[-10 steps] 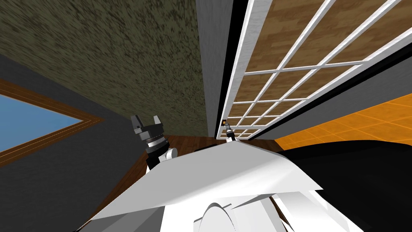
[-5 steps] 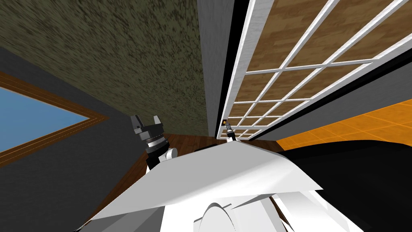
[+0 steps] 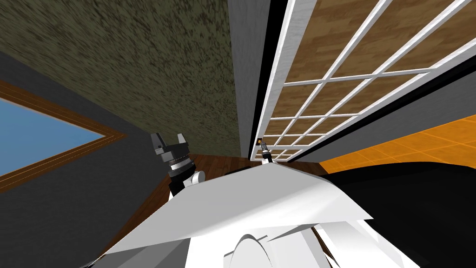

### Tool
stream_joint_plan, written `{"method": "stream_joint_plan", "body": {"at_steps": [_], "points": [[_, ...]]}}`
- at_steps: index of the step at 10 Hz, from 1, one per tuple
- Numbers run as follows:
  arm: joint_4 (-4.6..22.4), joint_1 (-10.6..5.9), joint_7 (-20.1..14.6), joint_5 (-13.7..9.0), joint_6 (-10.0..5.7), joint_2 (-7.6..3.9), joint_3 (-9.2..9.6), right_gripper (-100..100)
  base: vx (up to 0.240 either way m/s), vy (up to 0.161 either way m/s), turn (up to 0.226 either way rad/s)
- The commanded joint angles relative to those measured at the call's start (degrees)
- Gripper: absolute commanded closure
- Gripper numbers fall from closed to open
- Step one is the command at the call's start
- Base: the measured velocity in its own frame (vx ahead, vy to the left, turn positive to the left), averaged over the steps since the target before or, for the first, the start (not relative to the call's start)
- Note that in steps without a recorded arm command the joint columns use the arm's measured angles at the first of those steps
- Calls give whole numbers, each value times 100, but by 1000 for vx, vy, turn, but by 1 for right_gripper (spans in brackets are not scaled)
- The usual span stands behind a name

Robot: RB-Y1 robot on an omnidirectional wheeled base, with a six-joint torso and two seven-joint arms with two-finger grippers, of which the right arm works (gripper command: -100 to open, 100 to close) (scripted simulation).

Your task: Pull the door open

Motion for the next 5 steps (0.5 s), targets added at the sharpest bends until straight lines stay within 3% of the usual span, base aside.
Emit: {"method": "stream_joint_plan", "body": {"at_steps": [1,5], "points": [[62,-74,-264,-12,6,103,171,100,-19,-1,70],[62,-74,-264,-12,6,103,171,100,-8,0,13]]}}
